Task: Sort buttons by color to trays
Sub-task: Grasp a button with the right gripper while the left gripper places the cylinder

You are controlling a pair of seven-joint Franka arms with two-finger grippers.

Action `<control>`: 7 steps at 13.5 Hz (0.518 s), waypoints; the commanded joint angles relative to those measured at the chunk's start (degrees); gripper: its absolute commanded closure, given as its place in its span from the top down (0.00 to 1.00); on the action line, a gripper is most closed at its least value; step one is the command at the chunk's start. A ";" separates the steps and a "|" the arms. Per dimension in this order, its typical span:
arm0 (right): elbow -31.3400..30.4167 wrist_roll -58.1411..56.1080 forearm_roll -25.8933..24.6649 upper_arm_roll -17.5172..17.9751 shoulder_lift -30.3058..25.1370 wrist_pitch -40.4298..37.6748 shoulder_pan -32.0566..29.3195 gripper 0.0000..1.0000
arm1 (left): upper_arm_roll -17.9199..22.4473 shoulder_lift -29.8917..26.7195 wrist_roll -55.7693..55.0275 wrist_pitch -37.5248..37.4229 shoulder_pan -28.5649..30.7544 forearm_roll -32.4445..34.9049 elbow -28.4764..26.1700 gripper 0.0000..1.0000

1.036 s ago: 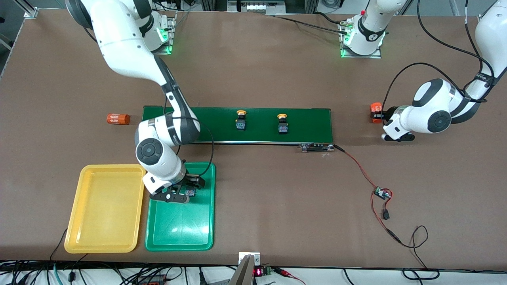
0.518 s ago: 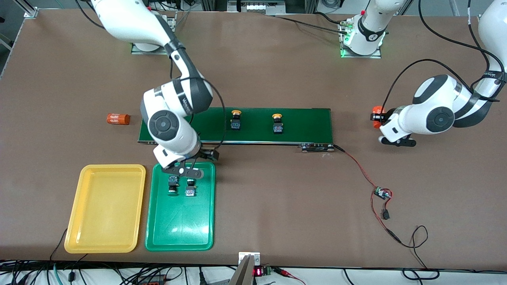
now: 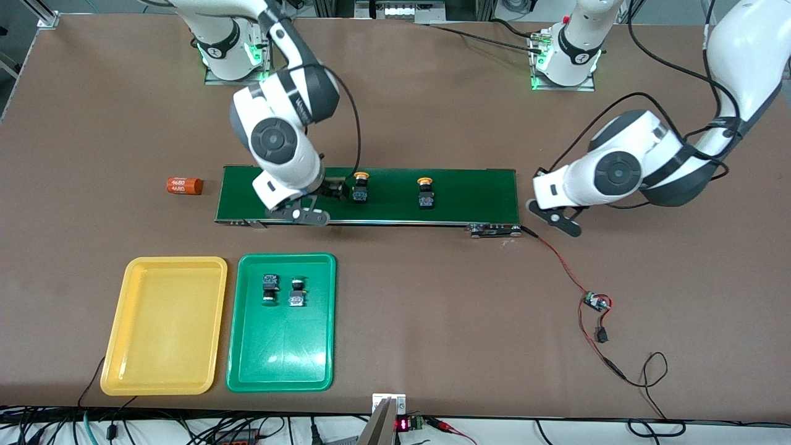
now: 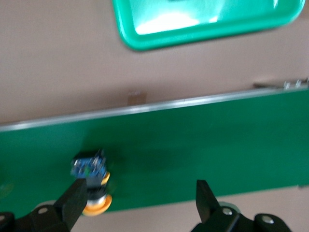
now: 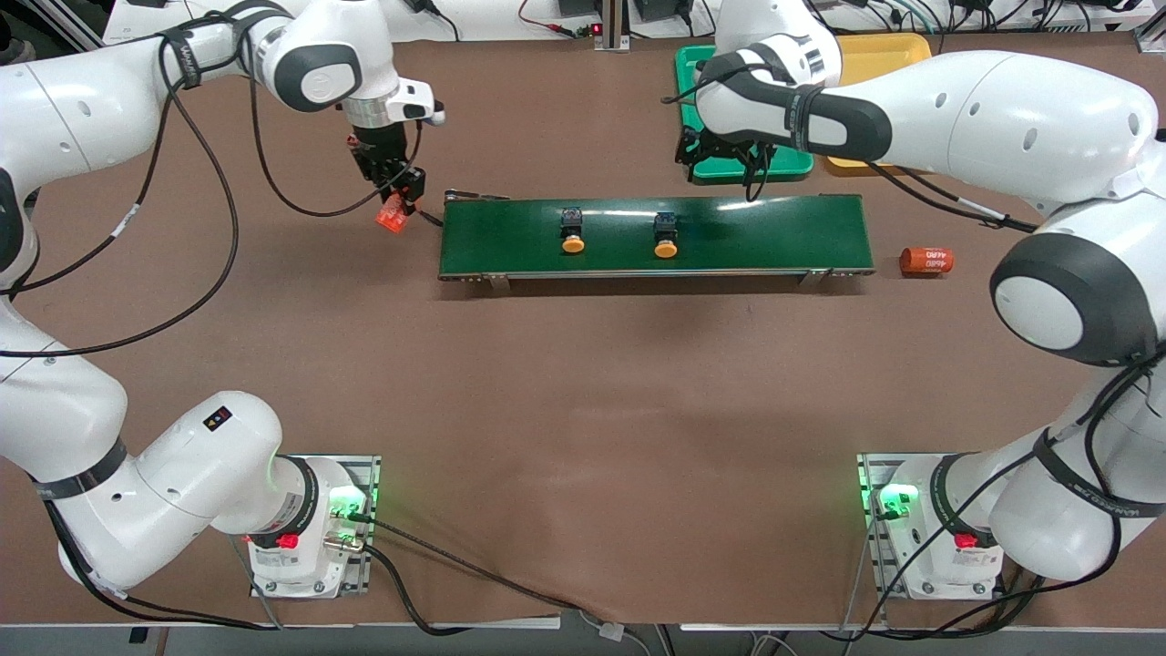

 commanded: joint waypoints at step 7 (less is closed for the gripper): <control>-7.13 2.64 0.58 -0.07 2.36 13.17 5.96 1.00 | 6.56 0.03 20.16 7.37 -13.63 0.29 1.25 0.24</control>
